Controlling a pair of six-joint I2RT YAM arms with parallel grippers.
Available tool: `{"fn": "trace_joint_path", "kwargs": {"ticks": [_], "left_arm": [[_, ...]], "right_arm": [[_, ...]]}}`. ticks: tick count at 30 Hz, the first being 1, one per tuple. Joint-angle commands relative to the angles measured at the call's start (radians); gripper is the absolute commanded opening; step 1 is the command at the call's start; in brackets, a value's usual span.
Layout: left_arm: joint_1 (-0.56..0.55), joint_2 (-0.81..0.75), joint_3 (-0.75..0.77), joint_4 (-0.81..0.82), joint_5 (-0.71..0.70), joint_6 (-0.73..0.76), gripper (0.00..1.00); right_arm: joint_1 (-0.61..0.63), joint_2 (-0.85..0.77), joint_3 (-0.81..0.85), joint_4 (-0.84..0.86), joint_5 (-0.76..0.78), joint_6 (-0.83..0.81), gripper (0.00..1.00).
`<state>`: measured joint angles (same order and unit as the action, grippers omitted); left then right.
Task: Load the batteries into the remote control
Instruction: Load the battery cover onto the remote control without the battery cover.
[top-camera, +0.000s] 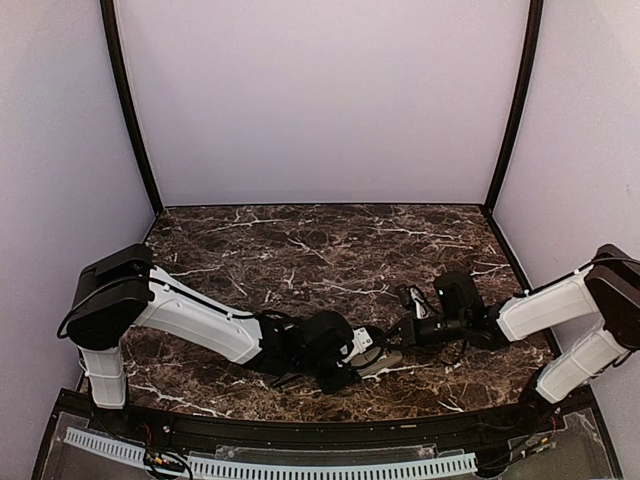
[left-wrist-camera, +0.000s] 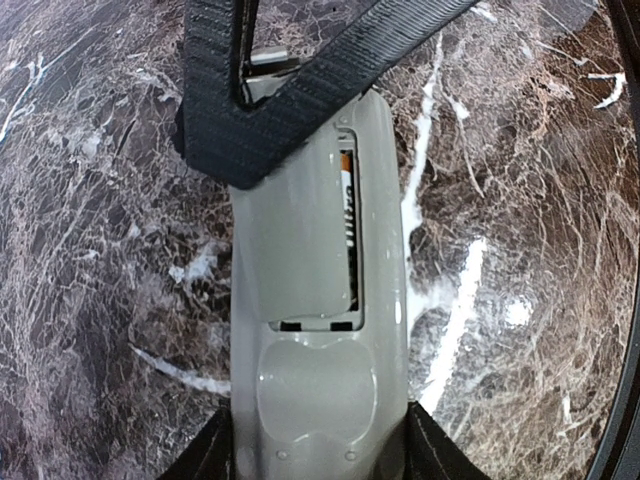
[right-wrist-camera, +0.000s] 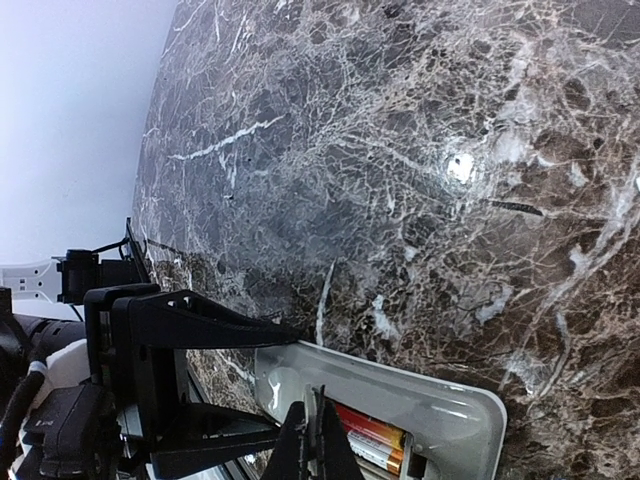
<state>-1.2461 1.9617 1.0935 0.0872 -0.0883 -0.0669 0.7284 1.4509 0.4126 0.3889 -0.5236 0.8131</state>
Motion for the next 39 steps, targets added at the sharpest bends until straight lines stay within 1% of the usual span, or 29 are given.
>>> {"fn": "trace_joint_path", "kwargs": {"ticks": [1,12,22,28,31,35,38,39], "left_arm": [[0.01,0.043,-0.004,-0.082,0.008,-0.004,0.32],[0.01,0.043,-0.004,-0.081,0.01,-0.007,0.32],[0.01,0.045,-0.003,-0.081,0.009,-0.008,0.32],[0.01,0.047,-0.002,-0.082,0.011,-0.008,0.32],[0.01,0.047,0.0,-0.081,0.016,-0.006,0.33],[0.011,0.048,0.004,-0.081,0.017,-0.004,0.36],[0.013,0.048,0.014,-0.081,0.021,-0.002,0.42],[0.014,0.048,0.015,-0.079,0.028,-0.004,0.43]], "right_arm": [[0.006,0.04,-0.008,0.006,0.016,0.0,0.0],[0.049,-0.048,0.025,-0.208,0.115,-0.074,0.0],[0.09,0.002,0.052,-0.201,0.128,-0.07,0.0],[0.092,0.048,0.028,-0.173,0.118,-0.031,0.0],[0.092,0.055,0.033,-0.176,0.127,-0.038,0.0],[0.091,0.07,0.052,-0.205,0.139,-0.066,0.0],[0.092,0.075,0.046,-0.217,0.147,-0.067,0.0],[0.092,0.074,0.042,-0.216,0.15,-0.064,0.0]]}}
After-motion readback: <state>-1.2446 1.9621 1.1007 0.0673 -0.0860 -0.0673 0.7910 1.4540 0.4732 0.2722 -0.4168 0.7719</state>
